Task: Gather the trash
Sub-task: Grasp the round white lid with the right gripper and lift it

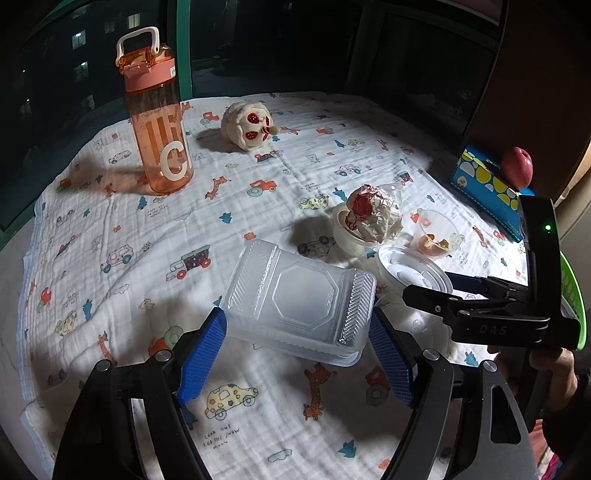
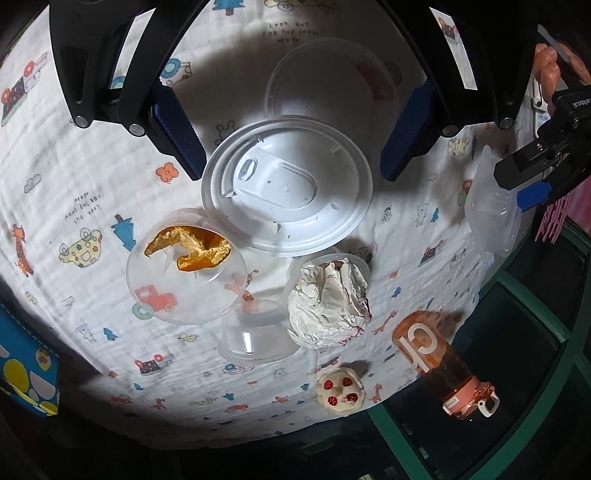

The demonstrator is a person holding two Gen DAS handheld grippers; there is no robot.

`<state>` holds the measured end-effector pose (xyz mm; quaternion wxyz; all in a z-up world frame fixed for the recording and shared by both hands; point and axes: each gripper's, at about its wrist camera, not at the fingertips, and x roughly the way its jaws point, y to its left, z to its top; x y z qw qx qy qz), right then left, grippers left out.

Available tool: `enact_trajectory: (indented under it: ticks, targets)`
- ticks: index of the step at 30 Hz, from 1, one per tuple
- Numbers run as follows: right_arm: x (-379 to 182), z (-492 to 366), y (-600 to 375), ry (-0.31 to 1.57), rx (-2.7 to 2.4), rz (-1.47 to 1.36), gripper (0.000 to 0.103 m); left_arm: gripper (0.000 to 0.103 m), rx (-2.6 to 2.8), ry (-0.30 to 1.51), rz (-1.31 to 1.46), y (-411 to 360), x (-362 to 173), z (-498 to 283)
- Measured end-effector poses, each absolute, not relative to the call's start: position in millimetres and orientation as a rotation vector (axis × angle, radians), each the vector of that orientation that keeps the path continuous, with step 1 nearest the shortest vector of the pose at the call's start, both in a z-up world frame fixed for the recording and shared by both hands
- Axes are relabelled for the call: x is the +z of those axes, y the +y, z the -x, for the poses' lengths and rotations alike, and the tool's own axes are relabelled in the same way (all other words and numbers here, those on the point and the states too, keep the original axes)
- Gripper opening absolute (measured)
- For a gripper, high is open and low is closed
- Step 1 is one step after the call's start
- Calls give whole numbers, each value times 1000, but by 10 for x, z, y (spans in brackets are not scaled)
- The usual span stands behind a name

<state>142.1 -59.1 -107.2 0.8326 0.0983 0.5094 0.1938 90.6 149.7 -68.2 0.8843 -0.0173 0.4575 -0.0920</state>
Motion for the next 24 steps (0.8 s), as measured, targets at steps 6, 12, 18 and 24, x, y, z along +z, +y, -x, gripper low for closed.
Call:
enact_trajectory:
  ticks: [6, 12, 18, 24]
  targets:
    - [-1151, -1506, -556, 1093, 390, -218, 96, 75, -191, 960, 47, 1526, -704, -915]
    - [-1141, -1495, -520, 1081, 390, -211, 92, 75, -189, 966, 49, 1531, -717, -913]
    - [-1002, -1328, -563, 1043, 401, -177, 92, 75, -195, 954, 45, 1481, -665, -902]
    - [-815, -1121, -745, 997, 393, -161, 92, 75, -218, 937, 32, 1318, -578, -856]
